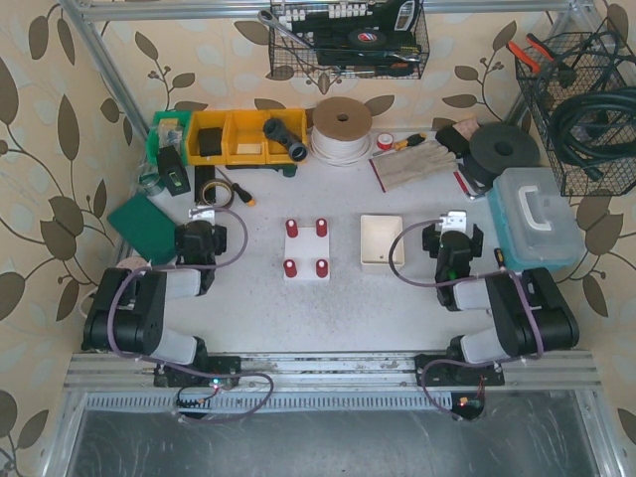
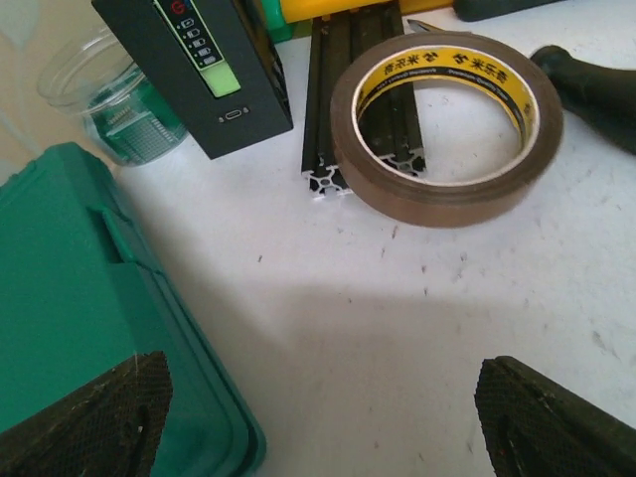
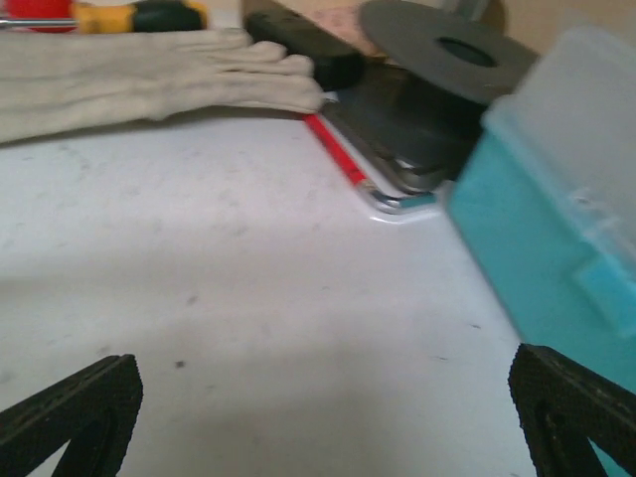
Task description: Install the large spring
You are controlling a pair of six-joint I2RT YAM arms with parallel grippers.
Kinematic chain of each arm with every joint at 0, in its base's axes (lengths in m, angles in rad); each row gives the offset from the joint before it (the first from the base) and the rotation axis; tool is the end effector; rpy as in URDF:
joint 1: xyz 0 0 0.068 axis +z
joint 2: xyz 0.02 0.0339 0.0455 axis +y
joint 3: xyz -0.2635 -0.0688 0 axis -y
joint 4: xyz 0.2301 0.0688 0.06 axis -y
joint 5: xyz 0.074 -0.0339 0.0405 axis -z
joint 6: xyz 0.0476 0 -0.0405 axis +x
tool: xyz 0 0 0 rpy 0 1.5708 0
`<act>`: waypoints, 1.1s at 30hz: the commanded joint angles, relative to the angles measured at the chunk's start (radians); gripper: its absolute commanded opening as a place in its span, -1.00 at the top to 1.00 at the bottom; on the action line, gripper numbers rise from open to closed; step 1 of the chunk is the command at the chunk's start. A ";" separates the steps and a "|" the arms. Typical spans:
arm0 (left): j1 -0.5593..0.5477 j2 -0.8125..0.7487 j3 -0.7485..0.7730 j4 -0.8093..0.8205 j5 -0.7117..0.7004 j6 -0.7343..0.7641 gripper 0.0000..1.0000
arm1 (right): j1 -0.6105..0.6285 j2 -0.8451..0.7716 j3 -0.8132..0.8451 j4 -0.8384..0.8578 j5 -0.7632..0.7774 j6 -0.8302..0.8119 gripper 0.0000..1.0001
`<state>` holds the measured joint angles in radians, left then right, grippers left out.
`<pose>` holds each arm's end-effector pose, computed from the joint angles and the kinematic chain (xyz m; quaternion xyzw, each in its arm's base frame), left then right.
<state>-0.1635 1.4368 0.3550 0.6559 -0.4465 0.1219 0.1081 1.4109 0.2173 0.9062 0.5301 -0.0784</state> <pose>0.2523 -0.0208 0.1514 -0.0021 0.8284 0.1751 0.5320 0.2302 0.0008 0.1492 0.0841 0.7843 -0.2012 0.5807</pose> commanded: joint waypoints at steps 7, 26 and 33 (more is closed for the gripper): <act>0.123 0.062 0.018 0.111 0.162 -0.083 -0.73 | -0.010 0.108 0.070 0.126 -0.203 -0.071 -1.00; 0.122 0.067 0.014 0.127 0.163 -0.077 -0.74 | -0.009 0.095 0.100 0.042 -0.182 -0.054 -1.00; 0.122 0.063 0.010 0.131 0.160 -0.076 -0.74 | -0.010 0.095 0.105 0.031 -0.182 -0.052 -1.00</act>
<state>-0.0402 1.5070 0.3660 0.7361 -0.3038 0.0540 0.1024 1.5093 0.2951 0.9428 0.3584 -0.1326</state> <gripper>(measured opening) 0.870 0.992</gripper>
